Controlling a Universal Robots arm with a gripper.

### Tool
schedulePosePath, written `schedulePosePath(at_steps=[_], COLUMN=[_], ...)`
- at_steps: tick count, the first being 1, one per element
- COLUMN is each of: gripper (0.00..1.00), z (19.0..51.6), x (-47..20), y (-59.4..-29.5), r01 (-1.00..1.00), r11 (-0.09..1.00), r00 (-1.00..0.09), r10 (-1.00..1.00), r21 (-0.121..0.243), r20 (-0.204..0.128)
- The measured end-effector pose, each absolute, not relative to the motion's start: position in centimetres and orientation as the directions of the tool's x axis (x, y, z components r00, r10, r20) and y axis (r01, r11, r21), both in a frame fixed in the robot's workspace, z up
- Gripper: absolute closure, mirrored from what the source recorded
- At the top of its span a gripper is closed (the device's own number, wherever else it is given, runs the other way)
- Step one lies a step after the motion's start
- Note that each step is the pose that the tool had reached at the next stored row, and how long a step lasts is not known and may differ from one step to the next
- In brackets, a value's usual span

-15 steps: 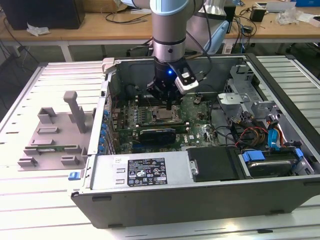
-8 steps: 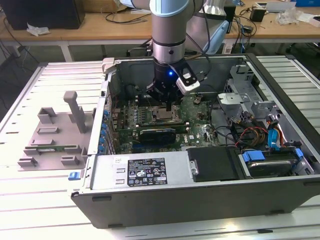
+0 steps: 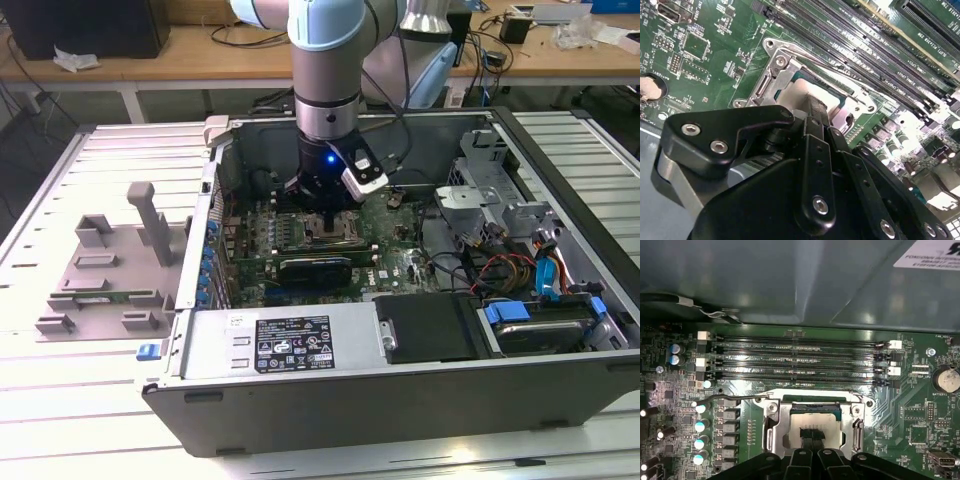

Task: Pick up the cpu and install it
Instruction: 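Close the cpu cover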

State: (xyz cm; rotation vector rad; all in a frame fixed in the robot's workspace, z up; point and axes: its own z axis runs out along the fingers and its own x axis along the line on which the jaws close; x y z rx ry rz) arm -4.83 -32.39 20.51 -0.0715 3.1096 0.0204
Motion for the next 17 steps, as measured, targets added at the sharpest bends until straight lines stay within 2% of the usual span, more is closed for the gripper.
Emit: schedulePosePath(at_steps=[17], gripper=[0.89], z=[20.97], x=[-4.29], y=[-32.63], r01=[-0.046], r11=[0.999], r00=[-0.998], r10=[-0.046], r21=[0.013], r20=[-0.032])
